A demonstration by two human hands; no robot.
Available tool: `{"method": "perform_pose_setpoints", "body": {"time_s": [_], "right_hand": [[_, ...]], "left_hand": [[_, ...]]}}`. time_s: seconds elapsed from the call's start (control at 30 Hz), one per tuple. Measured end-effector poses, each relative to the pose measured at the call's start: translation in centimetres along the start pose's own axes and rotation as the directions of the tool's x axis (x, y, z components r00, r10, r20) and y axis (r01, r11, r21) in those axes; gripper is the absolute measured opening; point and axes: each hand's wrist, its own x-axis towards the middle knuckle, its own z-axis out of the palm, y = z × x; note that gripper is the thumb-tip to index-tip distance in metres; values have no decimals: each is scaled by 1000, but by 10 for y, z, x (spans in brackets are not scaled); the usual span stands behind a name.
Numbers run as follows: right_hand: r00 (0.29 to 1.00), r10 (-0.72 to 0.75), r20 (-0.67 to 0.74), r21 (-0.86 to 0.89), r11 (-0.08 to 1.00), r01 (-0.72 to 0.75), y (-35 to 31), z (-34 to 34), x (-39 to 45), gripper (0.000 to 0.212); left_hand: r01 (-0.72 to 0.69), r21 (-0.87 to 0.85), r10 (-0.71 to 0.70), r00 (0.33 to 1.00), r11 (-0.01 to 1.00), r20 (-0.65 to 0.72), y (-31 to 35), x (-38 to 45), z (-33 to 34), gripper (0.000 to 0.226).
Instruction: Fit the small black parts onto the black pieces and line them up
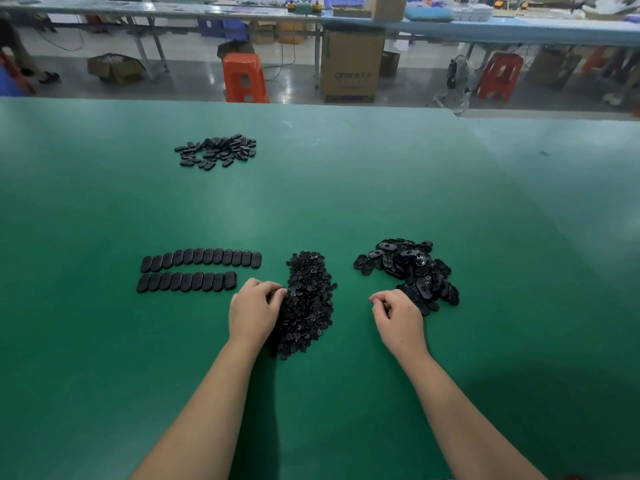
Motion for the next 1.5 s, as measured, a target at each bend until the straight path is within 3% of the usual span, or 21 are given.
{"method": "perform_pose_setpoints", "body": {"time_s": [0.37, 0.5, 0.6, 0.7, 0.83, 1.0, 1.1, 1.27, 1.5], "right_hand": [[999, -5, 38, -52, 999, 7, -3, 0, -2, 16], [981, -53, 189, -221, 971, 95, -12, -3, 12, 34], [948, -25, 316, -331, 934, 135, -23, -7, 32, 55], [917, 28, 399, -428, 889, 159, -31, -9, 48, 63], [911, 19, 413, -473, 859, 196, -37, -9, 53, 48], [952, -51, 302, -457, 869, 191, -40, -8, 44, 22], [960, -23, 280, -411, 901, 141, -41, -8, 42, 24], [954, 123, 273, -485, 874, 26, -37, -6, 40, 47], [929, 220, 297, -331, 936, -116, -39, -10, 41, 31]], "left_hand": [[-41, -46, 39, 998, 998, -49, -10, -3, 8, 14], [-58, -42, 54, 996, 997, -72, -10, -1, 9, 15], [-69, -39, 66, 996, 997, -62, -10, -1, 8, 15], [-63, -51, 61, 997, 997, -44, -10, -1, 7, 14], [-49, -60, 47, 998, 997, -35, -11, -1, 7, 13], [-63, -35, 61, 997, 997, -51, -11, -1, 8, 10], [-63, -24, 62, 997, 998, -52, -11, -1, 9, 8], [-81, -14, 80, 996, 997, -46, -11, -1, 9, 10], [-66, 3, 66, 997, 998, -49, -8, -1, 9, 16]]}}
